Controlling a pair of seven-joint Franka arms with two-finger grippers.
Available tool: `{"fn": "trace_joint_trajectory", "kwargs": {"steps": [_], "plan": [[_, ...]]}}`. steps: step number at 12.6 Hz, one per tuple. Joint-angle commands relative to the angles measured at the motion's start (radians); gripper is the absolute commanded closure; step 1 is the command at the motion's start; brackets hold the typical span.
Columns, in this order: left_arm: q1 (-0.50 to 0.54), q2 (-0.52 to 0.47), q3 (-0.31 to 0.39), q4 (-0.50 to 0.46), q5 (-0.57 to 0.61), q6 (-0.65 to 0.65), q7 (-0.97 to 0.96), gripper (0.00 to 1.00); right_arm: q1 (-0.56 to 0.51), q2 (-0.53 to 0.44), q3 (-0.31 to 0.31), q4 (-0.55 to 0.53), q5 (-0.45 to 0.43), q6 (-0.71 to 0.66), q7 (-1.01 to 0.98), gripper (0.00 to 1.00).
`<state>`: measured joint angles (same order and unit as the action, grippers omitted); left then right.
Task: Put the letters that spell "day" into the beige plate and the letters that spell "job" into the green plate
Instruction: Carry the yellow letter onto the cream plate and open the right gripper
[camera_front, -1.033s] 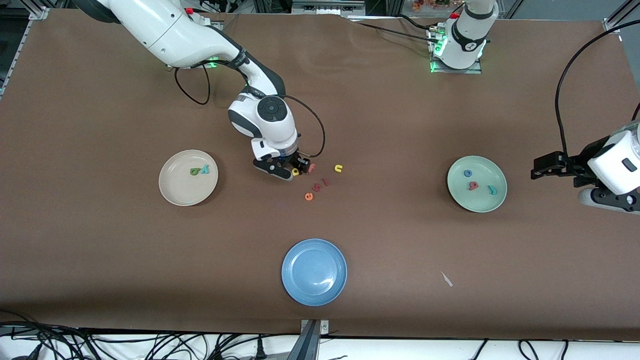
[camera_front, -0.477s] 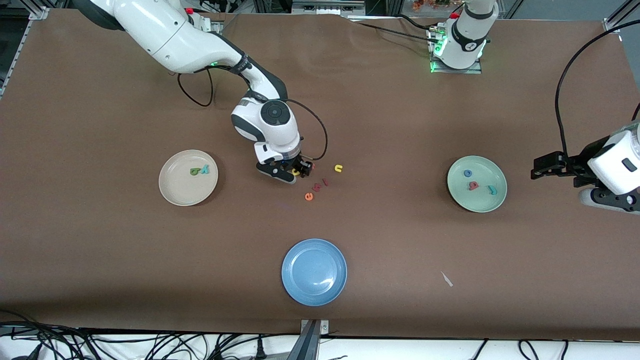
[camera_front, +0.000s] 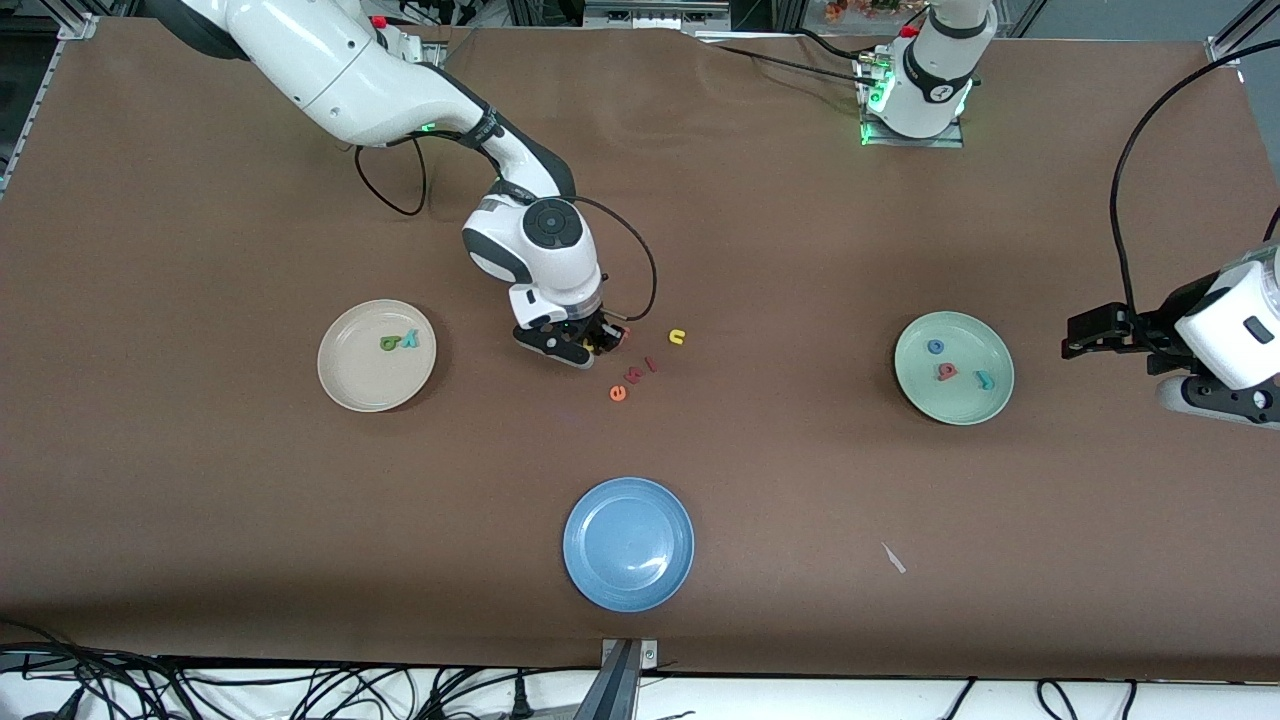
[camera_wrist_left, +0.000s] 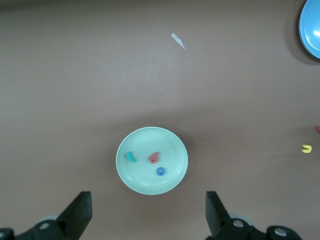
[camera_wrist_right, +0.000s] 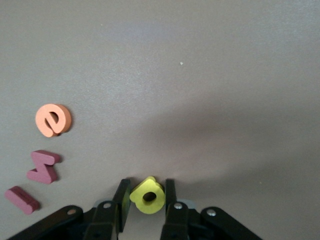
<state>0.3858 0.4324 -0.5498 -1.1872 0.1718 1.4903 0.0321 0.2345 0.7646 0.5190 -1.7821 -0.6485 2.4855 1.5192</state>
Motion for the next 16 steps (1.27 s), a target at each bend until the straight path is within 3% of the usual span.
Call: {"fn": "trace_joint_trajectory", "kwargs": {"steps": [1,5,7,9,12,15,16], "plan": [[0.002,-0.007,0.002,0.011,-0.012,-0.018,0.026,0.00,0.009,0.021,-0.014,0.013,-0.033,-0.003,0.016,0.89],[0.002,-0.007,0.002,0.011,-0.012,-0.018,0.026,0.00,-0.027,-0.076,-0.019,-0.016,-0.013,-0.078,-0.045,0.89],[0.002,-0.007,0.002,0.011,-0.012,-0.018,0.026,0.00,-0.084,-0.155,-0.019,-0.107,-0.010,-0.088,-0.153,0.89],[0.002,-0.007,0.002,0.011,-0.012,-0.018,0.026,0.00,-0.171,-0.262,-0.019,-0.225,0.021,-0.085,-0.349,0.89],[0.002,-0.007,0.002,0.011,-0.012,-0.018,0.026,0.00,-0.279,-0.405,-0.020,-0.319,0.156,-0.121,-0.710,0.89],[0.002,-0.007,0.002,0.011,-0.012,-0.018,0.026,0.00,-0.294,-0.447,-0.117,-0.316,0.237,-0.180,-0.985,0.88],[0.002,-0.007,0.002,0.011,-0.012,-0.018,0.026,0.00,-0.296,-0.449,-0.135,-0.316,0.262,-0.180,-1.029,0.84]]}}
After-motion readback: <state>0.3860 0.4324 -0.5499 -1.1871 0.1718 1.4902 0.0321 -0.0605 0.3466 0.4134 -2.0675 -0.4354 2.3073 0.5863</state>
